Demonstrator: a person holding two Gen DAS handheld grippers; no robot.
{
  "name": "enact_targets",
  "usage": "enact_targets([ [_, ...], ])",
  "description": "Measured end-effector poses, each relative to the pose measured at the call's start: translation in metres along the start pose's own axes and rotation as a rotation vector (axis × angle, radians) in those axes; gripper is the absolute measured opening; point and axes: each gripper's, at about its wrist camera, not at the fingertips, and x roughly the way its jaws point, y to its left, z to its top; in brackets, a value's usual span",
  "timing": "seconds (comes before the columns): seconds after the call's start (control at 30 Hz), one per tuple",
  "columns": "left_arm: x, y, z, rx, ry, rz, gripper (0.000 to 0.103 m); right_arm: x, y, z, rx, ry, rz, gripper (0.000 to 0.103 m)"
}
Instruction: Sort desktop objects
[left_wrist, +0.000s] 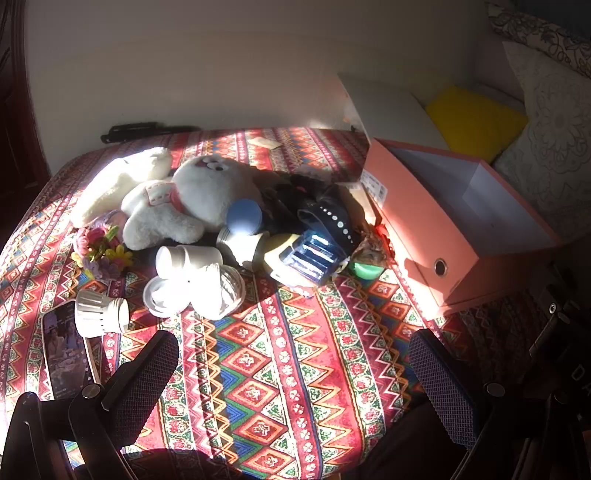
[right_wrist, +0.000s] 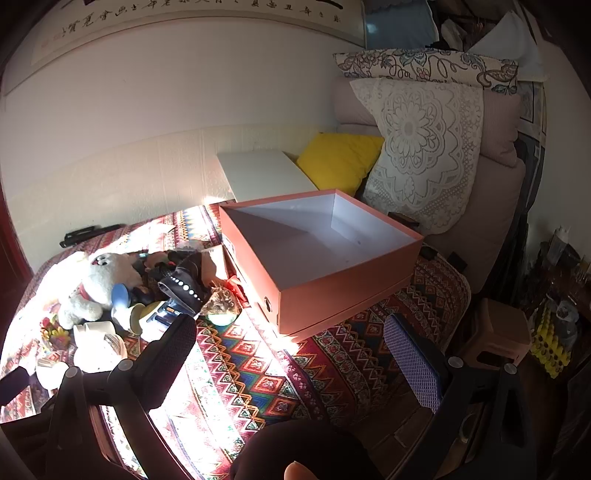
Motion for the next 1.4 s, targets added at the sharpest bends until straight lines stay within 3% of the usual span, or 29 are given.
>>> enact_targets([
  [0.53,0.000,0.000,-0.001,0.000,-0.004,0.002,0.103,0.003,0.003,-0.001,-0.008,0.006,0.012,0.103],
  [0.77,-0.001,0.000,-0.001,0.006,-0.011,0.038,0.103,0.005,0.005,-0.004,-0.012,0.000,0.012,0.103],
  [0.93,-0.004,0.009,0.000,-0.023,-0.051,0.025,0.103,0.007,0.010,-0.008,-0.037,-0.027,0.057,0.103],
  [1.07,0.002,0.026,-0.011,-0.009,-0.136,0.151,0.103,0.022,0.024,-0.018,-0.067,-0.050,0.154,0.103],
  [1.2,0.008,0.044,-0.023,0.013,-0.224,0.297,0.103,0.059,0.055,-0.047,-0.143,0.104,0.310,0.103],
  [1.3,0.026,0.075,-0.037,-0.049,-0.155,0.350,0.103,0.073,0.085,-0.075,-0.259,0.151,0.362,0.103],
  [1.4,0.039,0.093,-0.054,-0.040,-0.107,0.410,0.103,0.087,0.109,-0.104,-0.353,0.220,0.396,0.103],
])
